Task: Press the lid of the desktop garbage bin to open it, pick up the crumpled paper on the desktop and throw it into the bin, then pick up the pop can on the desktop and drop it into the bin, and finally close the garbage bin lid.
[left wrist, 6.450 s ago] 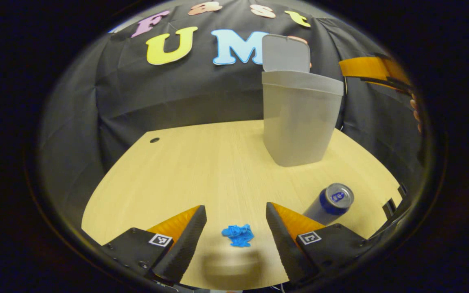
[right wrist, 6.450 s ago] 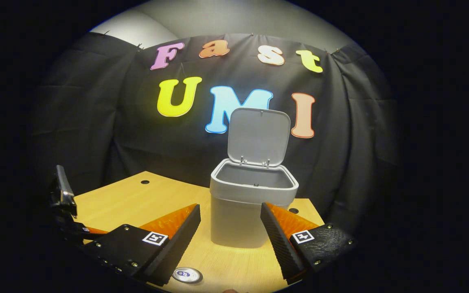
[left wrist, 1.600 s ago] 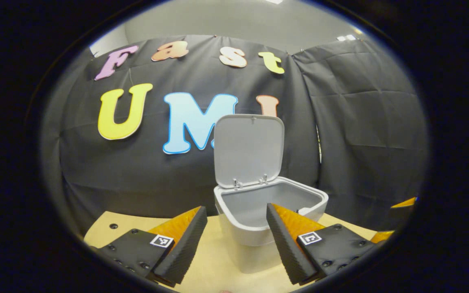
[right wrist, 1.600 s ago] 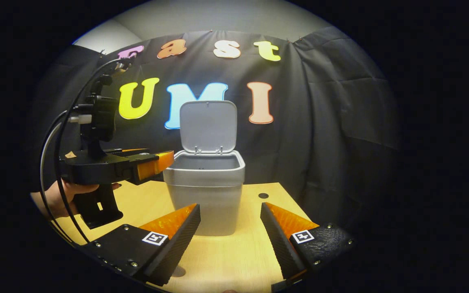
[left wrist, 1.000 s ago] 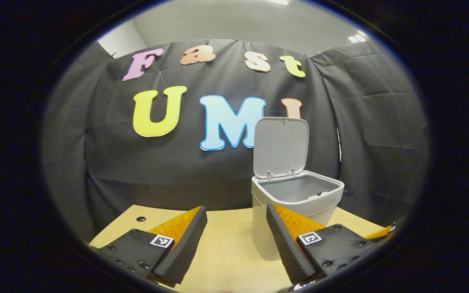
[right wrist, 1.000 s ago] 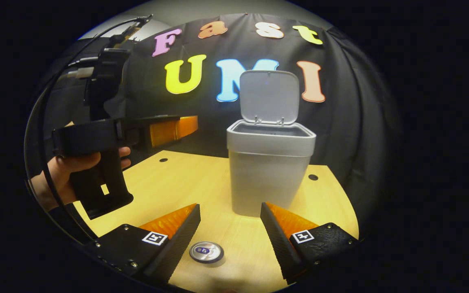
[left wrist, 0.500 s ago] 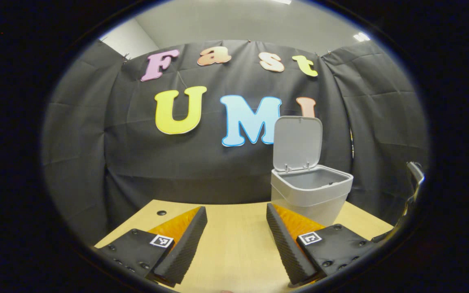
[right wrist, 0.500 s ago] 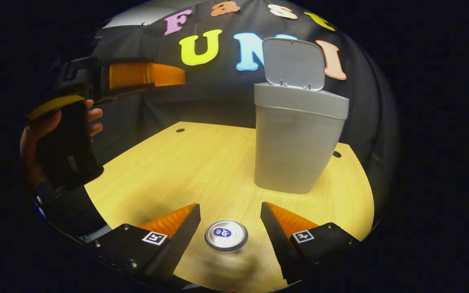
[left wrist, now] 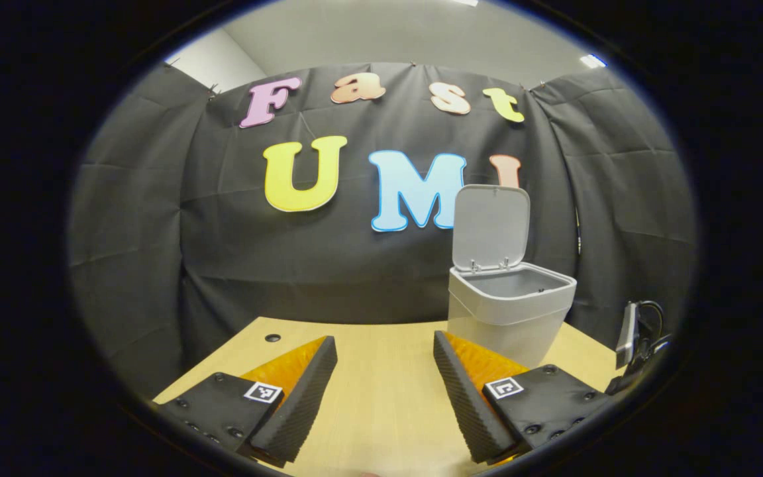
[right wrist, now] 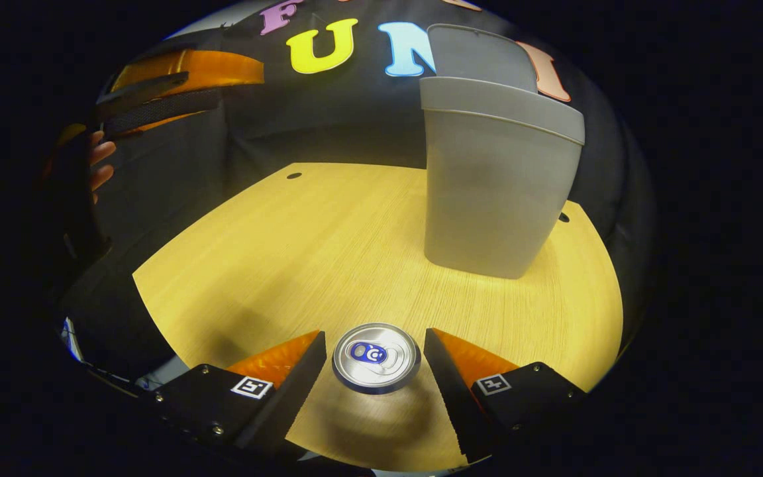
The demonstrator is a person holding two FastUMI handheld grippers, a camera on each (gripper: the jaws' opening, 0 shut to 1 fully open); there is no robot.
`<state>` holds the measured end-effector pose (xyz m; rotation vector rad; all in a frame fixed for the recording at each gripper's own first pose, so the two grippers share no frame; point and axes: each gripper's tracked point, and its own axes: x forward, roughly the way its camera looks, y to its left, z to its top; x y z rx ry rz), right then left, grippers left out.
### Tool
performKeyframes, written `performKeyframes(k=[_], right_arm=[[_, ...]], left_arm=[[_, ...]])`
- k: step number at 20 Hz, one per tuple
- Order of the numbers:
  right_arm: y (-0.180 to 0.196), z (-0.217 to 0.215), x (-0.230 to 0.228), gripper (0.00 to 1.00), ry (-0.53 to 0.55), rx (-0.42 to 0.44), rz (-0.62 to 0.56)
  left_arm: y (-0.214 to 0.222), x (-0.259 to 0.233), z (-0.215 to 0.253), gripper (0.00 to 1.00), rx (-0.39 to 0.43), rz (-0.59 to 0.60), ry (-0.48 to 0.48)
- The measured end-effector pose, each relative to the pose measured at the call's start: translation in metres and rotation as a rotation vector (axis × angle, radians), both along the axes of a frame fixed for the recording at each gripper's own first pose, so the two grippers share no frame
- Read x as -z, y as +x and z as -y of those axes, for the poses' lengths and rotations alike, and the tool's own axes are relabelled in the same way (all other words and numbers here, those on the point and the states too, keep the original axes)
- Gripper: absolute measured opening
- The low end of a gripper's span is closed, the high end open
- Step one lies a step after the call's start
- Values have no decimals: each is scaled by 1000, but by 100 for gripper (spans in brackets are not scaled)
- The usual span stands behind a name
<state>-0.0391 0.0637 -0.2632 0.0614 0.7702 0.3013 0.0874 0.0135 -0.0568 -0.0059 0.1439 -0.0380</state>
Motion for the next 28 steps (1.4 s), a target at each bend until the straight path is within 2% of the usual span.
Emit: performKeyframes(k=[4, 5, 6, 7, 8, 14, 21, 24, 28], right_arm=[[-2, 0, 4, 95, -3, -4, -17], [-4, 2, 4, 94, -8, -4, -16], [-2, 3, 7, 88, -14, -1, -13], [-3, 4, 5, 93, -15, -2, -14], [-1, 5, 5, 85, -17, -2, -14], [-2, 14, -10, 83, -3, 22, 22], [26, 41, -84, 83, 59, 94, 180], [41, 54, -128, 83, 112, 131, 276], [55, 74, -177, 83, 133, 155, 409]], left_arm=[[1, 1, 2, 96, 1, 0, -3], [2, 0, 2, 96, 2, 1, -4], [3, 0, 2, 96, 2, 2, -4], [3, 1, 3, 97, 3, 2, -6], [3, 1, 4, 97, 4, 2, -8], [4, 3, 6, 98, 5, -2, -13], [6, 3, 6, 98, -7, 4, -23], [7, 2, 9, 98, -8, 7, -26], [8, 0, 11, 98, -10, 12, -23]])
